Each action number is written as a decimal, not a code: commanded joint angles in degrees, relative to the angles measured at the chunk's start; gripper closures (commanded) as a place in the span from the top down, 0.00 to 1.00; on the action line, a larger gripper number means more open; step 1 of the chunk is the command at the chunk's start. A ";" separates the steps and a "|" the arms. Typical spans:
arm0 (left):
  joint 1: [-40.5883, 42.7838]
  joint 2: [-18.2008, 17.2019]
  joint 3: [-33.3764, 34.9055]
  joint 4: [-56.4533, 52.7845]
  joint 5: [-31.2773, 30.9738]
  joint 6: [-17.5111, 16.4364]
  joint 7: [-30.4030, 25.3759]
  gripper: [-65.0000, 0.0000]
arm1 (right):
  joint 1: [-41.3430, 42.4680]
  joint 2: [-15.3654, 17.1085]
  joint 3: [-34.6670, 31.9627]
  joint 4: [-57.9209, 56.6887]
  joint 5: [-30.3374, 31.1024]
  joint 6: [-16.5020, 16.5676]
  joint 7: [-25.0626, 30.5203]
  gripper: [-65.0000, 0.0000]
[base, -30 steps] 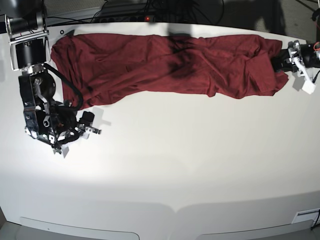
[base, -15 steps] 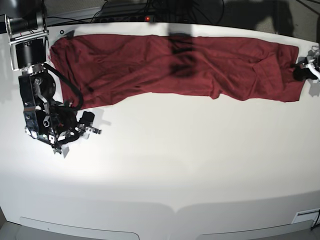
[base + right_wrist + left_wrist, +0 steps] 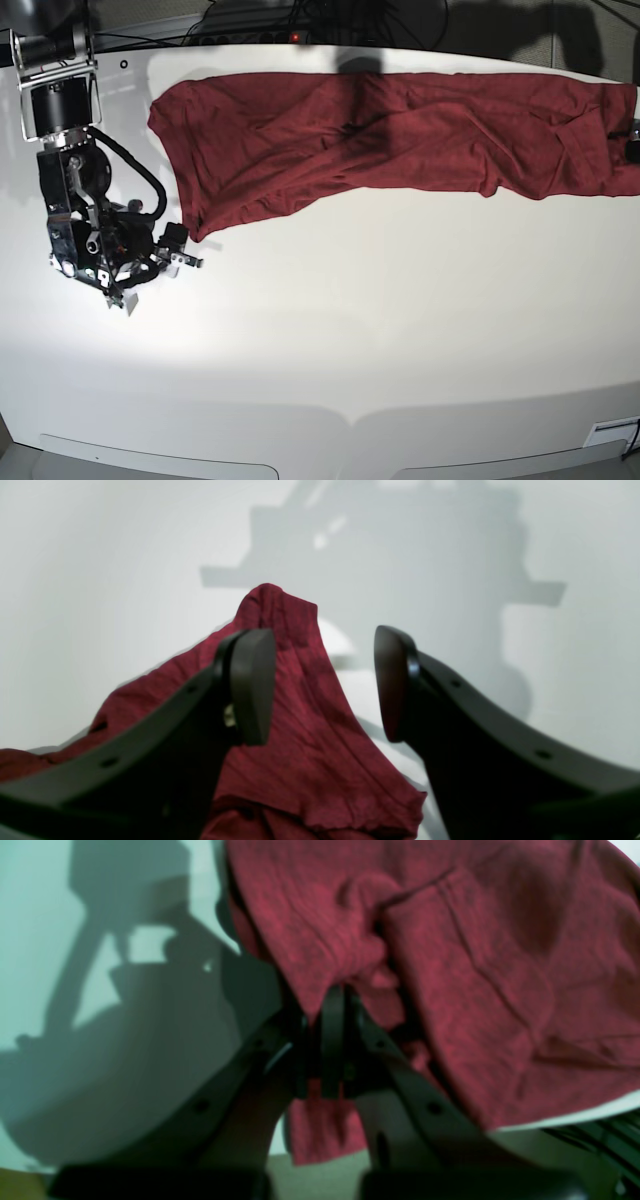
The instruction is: Fold the T-shirt properly
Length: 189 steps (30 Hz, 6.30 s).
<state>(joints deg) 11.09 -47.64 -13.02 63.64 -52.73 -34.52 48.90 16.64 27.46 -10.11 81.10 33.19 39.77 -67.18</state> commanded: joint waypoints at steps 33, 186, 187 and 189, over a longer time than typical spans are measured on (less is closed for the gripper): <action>-0.68 -1.57 -0.42 -12.81 -17.27 -5.48 7.10 0.33 | 1.42 0.79 0.46 0.87 0.07 0.23 -0.87 0.49; 20.98 39.21 24.65 52.35 30.23 6.01 -20.20 0.00 | 1.42 0.76 0.46 0.87 0.50 0.23 -1.20 0.49; 20.96 39.19 26.27 52.35 30.99 6.01 -20.20 0.00 | 1.42 0.76 0.46 0.87 0.50 0.23 -1.20 0.49; 20.96 39.19 28.81 52.35 32.92 6.01 -20.24 0.00 | 1.42 0.76 0.46 0.87 0.48 0.23 -1.20 0.49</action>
<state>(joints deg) 32.05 -8.43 15.77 114.98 -19.07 -28.05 30.15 16.64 27.44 -10.11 81.10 33.39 39.75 -68.86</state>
